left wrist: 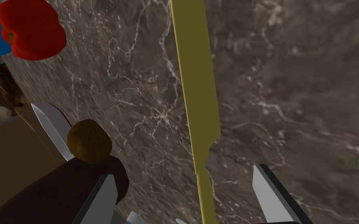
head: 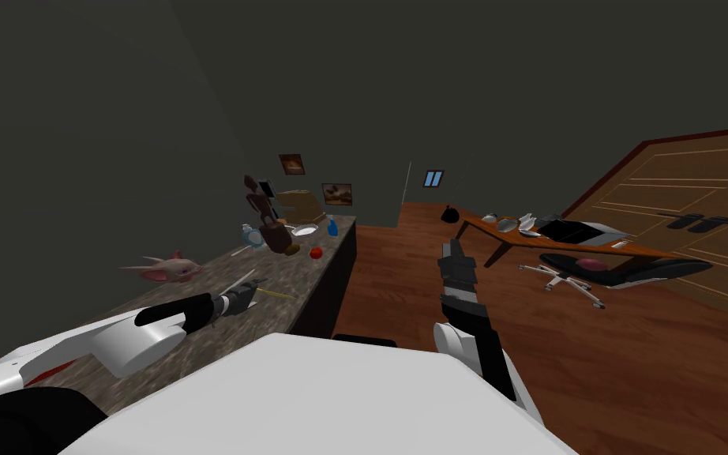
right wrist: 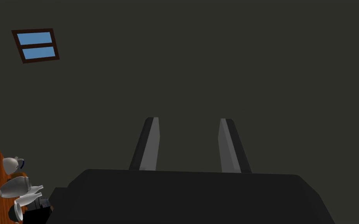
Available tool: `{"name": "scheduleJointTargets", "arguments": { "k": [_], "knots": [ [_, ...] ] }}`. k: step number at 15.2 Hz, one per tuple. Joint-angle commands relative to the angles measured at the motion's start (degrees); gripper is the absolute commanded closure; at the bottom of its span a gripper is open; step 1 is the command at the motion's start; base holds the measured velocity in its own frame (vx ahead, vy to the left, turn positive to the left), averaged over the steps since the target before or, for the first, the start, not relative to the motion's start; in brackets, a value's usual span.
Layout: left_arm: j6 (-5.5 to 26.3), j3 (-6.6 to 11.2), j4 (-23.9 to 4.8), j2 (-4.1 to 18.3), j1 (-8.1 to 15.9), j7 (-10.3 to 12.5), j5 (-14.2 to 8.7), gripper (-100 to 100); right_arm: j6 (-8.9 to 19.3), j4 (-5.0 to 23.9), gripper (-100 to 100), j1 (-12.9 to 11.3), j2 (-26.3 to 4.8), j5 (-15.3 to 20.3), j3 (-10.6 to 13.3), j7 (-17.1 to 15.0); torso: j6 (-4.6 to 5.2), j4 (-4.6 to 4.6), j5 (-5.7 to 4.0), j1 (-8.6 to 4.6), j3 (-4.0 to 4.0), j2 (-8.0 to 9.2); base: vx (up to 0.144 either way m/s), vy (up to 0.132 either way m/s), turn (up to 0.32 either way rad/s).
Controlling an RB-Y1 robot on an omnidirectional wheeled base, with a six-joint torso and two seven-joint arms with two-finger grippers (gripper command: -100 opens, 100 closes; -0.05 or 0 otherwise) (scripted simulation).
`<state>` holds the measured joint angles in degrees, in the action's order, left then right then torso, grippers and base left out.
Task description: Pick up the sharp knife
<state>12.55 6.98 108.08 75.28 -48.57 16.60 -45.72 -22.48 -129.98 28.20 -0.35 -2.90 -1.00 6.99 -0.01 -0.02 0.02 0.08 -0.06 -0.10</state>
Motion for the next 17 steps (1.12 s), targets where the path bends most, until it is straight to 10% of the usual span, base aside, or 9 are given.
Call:
{"name": "scheduleJointTargets", "arguments": {
  "k": [1,17],
  "knots": [
    [0.0,0.0,0.0,0.0,0.0,0.0,0.0,-100,0.0,0.0,0,0.0,0.0,0.0,0.0,0.0,0.0,0.0,0.0,0.0,0.0,0.0,-0.003,0.005,0.015],
    [-1.1,-1.63,-2.0,-1.5,0.5,-0.6,0.7,-100,0.0,0.0,0,0.0,0.0,0.0,0.0,0.0,0.02,-0.02,0.0,-0.01,-0.04,-0.08,0.006,0.0,-0.019]
  ]
}}
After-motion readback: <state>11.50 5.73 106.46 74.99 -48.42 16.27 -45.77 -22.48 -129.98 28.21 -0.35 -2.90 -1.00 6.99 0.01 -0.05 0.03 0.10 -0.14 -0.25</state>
